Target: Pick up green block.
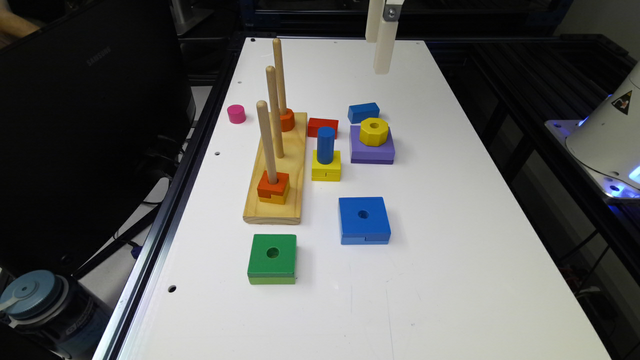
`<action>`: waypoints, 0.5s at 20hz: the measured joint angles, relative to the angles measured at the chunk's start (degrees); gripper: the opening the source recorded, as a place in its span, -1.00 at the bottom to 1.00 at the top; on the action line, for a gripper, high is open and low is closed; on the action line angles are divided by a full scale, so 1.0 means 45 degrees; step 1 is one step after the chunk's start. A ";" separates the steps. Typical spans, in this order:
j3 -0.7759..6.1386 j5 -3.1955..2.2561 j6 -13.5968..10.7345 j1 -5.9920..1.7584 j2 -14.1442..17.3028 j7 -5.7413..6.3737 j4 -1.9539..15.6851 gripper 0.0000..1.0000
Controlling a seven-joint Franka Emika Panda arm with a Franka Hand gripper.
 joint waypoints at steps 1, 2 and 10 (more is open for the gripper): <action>0.0000 0.0000 0.0011 -0.0001 0.0000 0.0000 0.0001 1.00; -0.0001 0.0000 0.0026 -0.0004 0.0000 -0.0001 0.0002 1.00; 0.0284 -0.0006 0.0236 0.0001 0.0405 0.0207 0.0488 1.00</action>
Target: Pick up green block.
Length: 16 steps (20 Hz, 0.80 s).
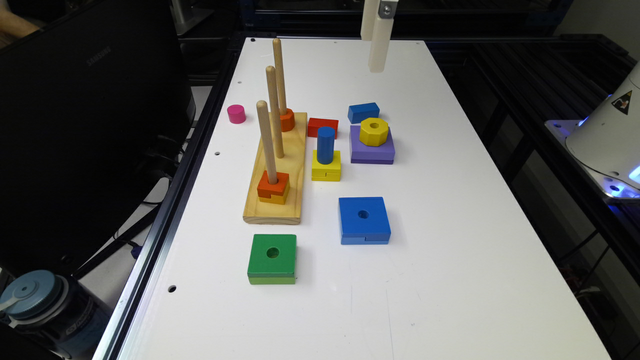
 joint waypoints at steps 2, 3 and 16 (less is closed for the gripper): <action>0.0212 -0.0049 0.0054 -0.0003 0.0395 0.0238 0.0350 1.00; 0.0282 -0.0075 0.0057 -0.0004 0.0577 0.0318 0.0514 1.00; 0.2074 -0.0662 0.0058 0.0004 0.1943 0.2473 0.1979 1.00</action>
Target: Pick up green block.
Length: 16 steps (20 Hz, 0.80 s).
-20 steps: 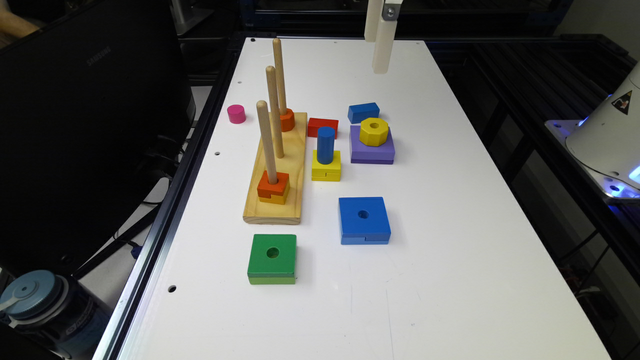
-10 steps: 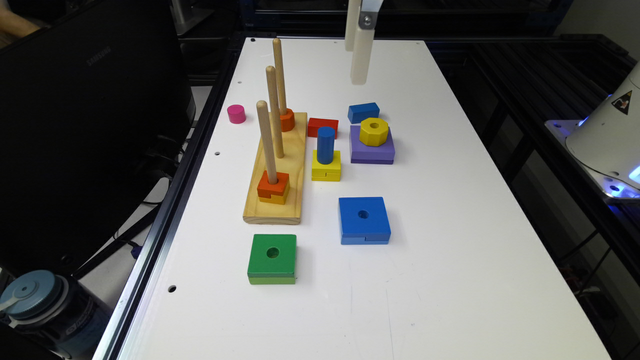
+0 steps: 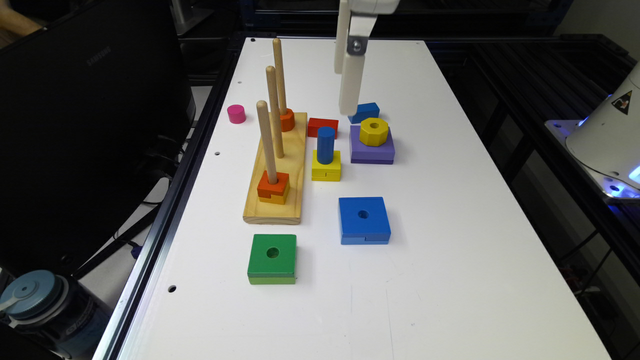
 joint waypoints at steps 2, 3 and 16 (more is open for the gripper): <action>0.0109 -0.0162 -0.0003 0.0003 0.0307 0.0197 0.0301 1.00; 0.0166 -0.0274 -0.0003 0.0006 0.0501 0.0315 0.0488 1.00; 0.0879 -0.1183 -0.0148 0.0186 0.1837 0.1607 0.1898 1.00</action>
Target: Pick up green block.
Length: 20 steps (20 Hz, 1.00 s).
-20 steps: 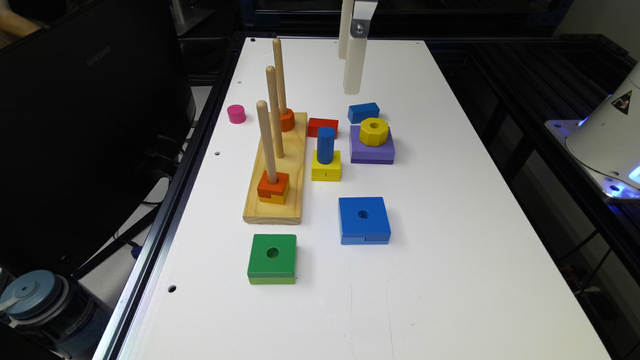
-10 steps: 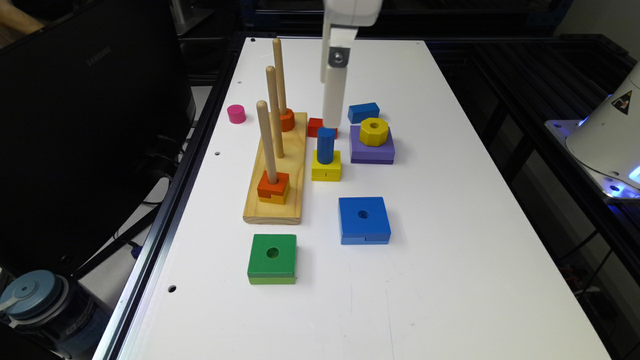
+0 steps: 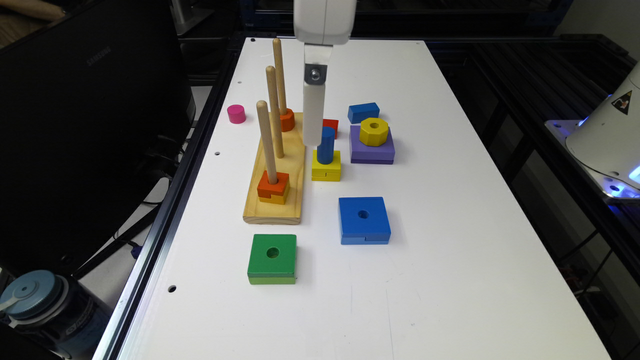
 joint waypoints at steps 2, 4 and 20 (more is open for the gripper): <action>0.0106 -0.0196 -0.0012 0.0093 0.0215 0.0295 0.0229 1.00; 0.0120 -0.0453 -0.0059 0.0198 0.0564 0.0525 0.0565 1.00; 0.0203 -0.1697 0.0004 0.0837 0.2366 0.1729 0.1830 1.00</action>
